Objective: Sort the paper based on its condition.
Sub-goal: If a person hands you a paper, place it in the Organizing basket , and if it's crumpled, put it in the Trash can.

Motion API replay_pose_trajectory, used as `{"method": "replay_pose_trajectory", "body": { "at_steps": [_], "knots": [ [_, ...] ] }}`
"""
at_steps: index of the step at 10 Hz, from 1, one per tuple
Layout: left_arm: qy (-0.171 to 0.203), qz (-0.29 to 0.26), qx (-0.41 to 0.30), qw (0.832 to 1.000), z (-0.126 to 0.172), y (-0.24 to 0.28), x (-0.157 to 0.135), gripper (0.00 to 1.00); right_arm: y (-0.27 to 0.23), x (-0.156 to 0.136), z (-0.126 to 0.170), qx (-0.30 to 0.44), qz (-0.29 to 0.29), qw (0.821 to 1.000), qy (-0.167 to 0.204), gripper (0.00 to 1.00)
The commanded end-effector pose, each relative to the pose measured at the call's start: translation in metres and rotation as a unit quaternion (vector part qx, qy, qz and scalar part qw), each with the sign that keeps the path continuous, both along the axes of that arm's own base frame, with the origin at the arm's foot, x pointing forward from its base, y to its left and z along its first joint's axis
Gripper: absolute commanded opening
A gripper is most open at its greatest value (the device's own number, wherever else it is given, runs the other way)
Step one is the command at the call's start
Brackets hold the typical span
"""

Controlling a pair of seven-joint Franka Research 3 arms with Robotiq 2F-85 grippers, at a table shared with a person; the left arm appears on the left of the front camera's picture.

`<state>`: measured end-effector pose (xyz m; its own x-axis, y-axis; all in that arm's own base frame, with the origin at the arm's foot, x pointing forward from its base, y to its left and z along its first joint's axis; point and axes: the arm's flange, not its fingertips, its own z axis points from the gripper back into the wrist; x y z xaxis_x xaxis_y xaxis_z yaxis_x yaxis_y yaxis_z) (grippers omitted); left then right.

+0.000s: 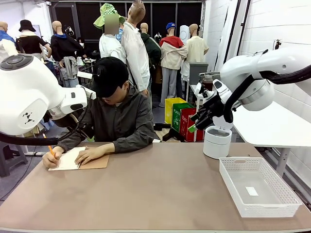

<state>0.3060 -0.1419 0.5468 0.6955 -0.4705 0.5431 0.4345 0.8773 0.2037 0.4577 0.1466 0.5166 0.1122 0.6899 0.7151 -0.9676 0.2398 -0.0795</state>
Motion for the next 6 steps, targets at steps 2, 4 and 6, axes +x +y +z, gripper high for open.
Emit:
{"method": "replay_pose_trajectory", "body": {
  "at_steps": [2, 4, 6],
  "knots": [
    [0.000, -0.005, 0.004, 1.000, 0.0004, 0.0012, 0.0000, 1.00, 0.0016, -0.0003, 0.0007, 0.001, -0.001, 1.000, 0.002, 1.00],
    [0.000, -0.005, 0.004, 1.000, 0.0004, 0.0012, 0.0000, 1.00, 0.0016, -0.0003, 0.0007, 0.001, -0.001, 1.000, 0.002, 1.00],
    [0.000, -0.005, 0.004, 1.000, 0.0004, 0.0012, 0.0000, 1.00, 0.0016, -0.0003, 0.0007, 0.001, -0.001, 1.000, 0.002, 1.00]
  ]
}}
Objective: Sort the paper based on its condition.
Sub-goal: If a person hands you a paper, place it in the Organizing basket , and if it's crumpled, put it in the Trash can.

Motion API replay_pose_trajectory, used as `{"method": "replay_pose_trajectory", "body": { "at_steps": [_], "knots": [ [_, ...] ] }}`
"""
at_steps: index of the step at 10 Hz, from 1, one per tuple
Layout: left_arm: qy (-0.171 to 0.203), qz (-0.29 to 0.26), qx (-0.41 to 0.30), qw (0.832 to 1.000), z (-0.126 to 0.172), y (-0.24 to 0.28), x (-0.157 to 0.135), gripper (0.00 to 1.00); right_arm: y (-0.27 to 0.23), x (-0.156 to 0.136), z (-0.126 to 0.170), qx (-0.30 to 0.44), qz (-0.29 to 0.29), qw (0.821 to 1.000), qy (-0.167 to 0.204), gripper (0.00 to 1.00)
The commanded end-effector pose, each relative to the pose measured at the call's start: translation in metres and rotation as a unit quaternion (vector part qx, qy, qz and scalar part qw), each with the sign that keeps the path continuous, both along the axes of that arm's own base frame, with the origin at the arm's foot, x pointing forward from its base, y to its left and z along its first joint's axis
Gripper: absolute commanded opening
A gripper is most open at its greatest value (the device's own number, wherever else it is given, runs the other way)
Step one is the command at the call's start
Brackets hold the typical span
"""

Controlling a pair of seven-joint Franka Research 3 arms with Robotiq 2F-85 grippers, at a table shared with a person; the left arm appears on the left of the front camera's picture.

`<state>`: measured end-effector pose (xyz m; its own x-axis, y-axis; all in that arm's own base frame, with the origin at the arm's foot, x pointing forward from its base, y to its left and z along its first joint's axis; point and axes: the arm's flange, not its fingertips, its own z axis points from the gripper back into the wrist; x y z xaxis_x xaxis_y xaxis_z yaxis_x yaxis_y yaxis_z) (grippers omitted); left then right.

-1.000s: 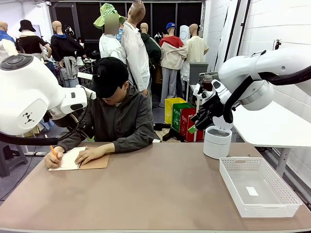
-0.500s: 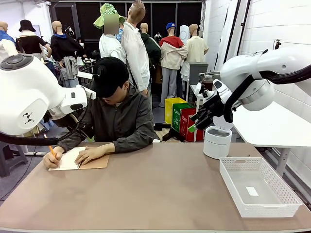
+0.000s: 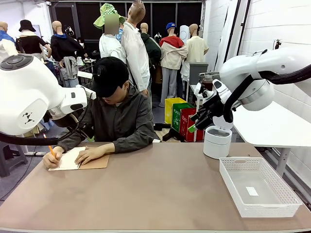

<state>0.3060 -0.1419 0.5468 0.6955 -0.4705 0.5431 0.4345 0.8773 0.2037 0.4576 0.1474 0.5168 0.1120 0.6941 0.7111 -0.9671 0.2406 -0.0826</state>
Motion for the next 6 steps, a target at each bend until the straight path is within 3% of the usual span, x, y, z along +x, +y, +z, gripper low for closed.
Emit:
{"method": "replay_pose_trajectory", "body": {
  "at_steps": [1, 6],
  "knots": [
    [0.000, -0.004, 0.004, 1.000, 0.0003, 0.0012, 0.0000, 1.00, 0.0007, -0.0002, 0.0005, 0.004, 0.000, 1.000, 0.003, 1.00],
    [0.000, -0.004, 0.004, 1.000, 0.0003, 0.0012, 0.0000, 1.00, 0.0007, -0.0002, 0.0005, 0.004, 0.000, 1.000, 0.003, 1.00]
  ]
}}
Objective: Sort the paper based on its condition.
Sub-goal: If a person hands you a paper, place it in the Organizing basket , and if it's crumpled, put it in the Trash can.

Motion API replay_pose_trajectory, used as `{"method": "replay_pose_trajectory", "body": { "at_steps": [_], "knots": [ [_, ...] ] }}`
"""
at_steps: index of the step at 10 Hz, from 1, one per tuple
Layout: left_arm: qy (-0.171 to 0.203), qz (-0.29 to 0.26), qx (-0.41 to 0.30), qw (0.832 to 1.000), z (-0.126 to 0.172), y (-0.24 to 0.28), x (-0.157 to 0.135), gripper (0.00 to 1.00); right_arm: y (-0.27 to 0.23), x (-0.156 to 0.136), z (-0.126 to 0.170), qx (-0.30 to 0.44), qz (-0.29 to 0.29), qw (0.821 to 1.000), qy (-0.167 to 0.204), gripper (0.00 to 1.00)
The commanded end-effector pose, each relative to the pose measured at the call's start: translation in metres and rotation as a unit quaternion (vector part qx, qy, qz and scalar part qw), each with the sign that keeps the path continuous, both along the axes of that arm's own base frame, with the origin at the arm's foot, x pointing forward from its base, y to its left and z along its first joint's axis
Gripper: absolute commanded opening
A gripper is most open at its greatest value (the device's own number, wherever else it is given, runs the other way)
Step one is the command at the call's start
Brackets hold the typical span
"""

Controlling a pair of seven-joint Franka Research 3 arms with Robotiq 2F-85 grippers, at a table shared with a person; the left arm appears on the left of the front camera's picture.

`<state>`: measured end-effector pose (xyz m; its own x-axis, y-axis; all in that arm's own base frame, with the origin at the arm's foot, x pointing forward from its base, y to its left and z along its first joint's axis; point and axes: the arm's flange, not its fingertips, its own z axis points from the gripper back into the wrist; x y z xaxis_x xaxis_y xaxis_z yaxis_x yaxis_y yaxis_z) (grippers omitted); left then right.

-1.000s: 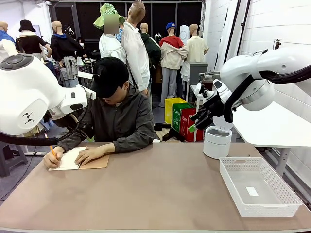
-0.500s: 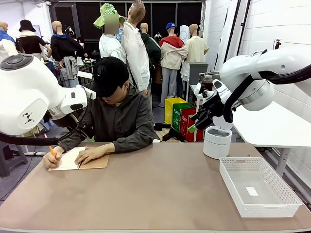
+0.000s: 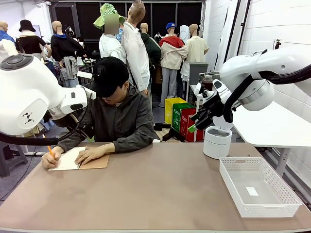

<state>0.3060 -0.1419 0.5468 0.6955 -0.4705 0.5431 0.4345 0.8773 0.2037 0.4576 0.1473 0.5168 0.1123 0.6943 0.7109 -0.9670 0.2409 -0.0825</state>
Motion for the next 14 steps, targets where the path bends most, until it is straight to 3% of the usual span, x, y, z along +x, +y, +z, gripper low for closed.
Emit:
{"method": "replay_pose_trajectory", "body": {
  "at_steps": [1, 14],
  "knots": [
    [0.000, -0.004, 0.004, 1.000, 0.0003, 0.0012, 0.0000, 1.00, 0.0009, -0.0003, 0.0005, 0.004, 0.000, 1.000, 0.003, 1.00],
    [0.000, -0.004, 0.004, 1.000, 0.0003, 0.0012, 0.0000, 1.00, 0.0009, -0.0003, 0.0005, 0.004, 0.000, 1.000, 0.003, 1.00]
  ]
}}
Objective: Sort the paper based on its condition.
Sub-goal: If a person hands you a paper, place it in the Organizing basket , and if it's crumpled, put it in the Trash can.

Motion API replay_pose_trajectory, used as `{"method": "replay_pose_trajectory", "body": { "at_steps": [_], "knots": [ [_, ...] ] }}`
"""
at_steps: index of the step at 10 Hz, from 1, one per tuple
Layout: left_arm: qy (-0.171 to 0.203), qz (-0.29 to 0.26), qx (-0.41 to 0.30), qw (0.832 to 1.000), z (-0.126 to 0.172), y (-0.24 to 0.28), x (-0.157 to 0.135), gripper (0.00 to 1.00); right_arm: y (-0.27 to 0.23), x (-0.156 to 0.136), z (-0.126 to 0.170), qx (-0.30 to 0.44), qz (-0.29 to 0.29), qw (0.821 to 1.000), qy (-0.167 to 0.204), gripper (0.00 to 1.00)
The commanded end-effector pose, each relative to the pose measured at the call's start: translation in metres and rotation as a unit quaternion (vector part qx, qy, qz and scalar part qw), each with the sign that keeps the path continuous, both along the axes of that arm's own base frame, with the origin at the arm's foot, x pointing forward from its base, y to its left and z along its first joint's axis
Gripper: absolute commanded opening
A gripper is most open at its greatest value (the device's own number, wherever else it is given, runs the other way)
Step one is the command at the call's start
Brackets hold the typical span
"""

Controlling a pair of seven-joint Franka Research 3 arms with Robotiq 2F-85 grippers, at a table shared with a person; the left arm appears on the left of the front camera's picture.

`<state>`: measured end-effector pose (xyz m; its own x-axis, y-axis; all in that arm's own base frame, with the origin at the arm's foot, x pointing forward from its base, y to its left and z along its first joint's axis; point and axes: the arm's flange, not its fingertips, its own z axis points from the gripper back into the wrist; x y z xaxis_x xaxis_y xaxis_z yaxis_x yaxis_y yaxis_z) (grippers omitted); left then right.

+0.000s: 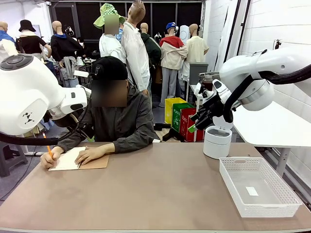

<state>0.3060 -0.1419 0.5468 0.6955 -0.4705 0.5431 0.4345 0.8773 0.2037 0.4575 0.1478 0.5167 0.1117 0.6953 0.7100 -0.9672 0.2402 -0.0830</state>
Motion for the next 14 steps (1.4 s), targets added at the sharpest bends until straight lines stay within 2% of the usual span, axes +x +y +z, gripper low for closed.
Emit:
{"method": "replay_pose_trajectory", "body": {
  "at_steps": [1, 14],
  "knots": [
    [0.000, -0.004, 0.004, 1.000, 0.0003, 0.0012, 0.0000, 1.00, 0.0004, -0.0001, 0.0006, 0.005, 0.000, 1.000, 0.003, 1.00],
    [0.000, -0.004, 0.004, 1.000, 0.0003, 0.0012, 0.0000, 1.00, 0.0004, -0.0001, 0.0006, 0.005, 0.000, 1.000, 0.003, 1.00]
  ]
}}
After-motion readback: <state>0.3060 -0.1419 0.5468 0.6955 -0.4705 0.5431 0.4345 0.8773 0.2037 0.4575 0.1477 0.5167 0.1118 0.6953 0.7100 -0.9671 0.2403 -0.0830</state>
